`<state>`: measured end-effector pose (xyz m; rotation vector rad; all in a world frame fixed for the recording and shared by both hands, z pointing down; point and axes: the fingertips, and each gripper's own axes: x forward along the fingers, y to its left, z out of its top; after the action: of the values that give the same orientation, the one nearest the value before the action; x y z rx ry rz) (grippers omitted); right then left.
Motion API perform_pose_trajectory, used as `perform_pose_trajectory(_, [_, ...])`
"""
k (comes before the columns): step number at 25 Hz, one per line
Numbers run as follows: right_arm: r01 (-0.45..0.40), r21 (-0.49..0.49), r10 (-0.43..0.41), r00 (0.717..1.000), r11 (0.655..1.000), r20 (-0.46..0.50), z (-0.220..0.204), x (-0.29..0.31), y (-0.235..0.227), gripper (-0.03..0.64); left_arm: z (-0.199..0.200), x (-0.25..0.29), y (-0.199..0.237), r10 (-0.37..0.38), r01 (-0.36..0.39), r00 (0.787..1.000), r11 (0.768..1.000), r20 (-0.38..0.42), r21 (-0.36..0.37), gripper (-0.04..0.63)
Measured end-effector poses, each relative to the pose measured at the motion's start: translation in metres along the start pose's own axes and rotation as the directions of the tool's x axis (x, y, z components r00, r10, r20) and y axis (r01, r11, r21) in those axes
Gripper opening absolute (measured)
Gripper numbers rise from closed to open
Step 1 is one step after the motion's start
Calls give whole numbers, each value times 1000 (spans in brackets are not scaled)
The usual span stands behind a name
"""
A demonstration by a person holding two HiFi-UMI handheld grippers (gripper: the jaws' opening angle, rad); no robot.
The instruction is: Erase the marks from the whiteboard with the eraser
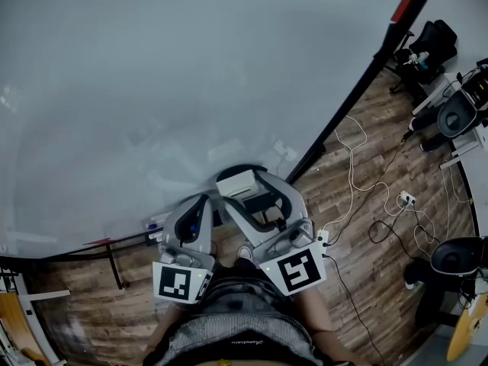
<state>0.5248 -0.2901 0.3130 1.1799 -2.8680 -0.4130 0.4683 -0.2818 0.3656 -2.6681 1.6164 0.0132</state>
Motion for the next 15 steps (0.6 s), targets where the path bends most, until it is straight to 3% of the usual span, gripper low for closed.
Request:
perform_pose_trajectory(8, [93, 38, -93, 996, 995, -6, -8, -26, -50, 247, -1, 20, -25, -39, 39, 999, 999, 2, -10, 3])
perform_pose_trajectory(13, [86, 37, -86, 996, 996, 12, -27, -22, -27, 244, -29, 4, -15, -28, 28, 1000, 999, 9, -22, 3])
perform_pose_trajectory(15, [83, 53, -85, 996, 995, 23, -20, -28, -38, 244, -20, 10, -22, -22, 21, 1000, 1000, -6, -16, 3])
